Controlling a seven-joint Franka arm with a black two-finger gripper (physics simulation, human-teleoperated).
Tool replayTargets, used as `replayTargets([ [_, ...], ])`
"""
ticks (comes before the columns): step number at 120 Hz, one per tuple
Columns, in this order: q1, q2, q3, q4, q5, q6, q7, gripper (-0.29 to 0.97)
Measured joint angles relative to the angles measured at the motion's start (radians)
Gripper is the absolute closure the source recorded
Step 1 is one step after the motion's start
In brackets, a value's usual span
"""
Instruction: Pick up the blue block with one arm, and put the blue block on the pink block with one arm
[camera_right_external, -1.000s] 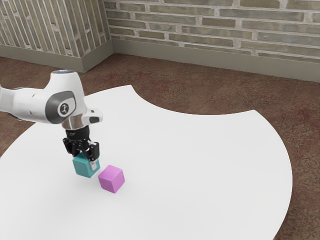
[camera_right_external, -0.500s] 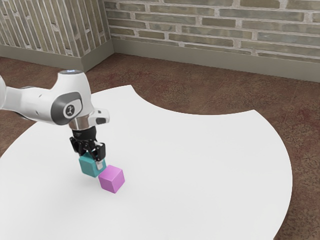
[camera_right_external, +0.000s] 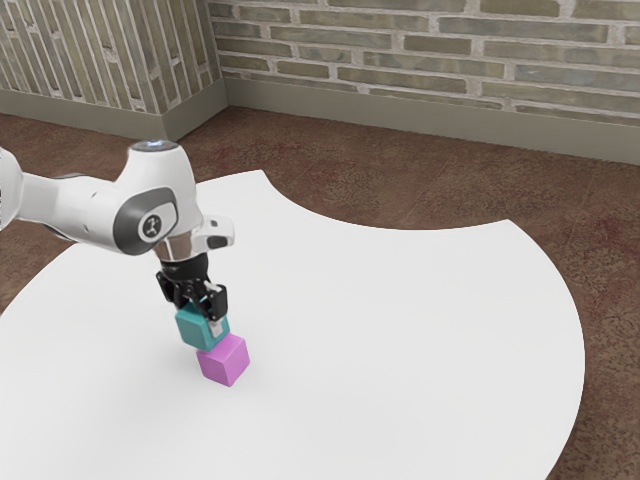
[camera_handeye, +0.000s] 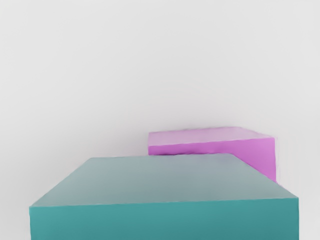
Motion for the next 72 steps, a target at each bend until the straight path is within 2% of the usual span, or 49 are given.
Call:
replayTargets([
  [72, -0.032, -0.004, 0.000, -0.009, -0.003, 0.047, -0.099, 0.33],
])
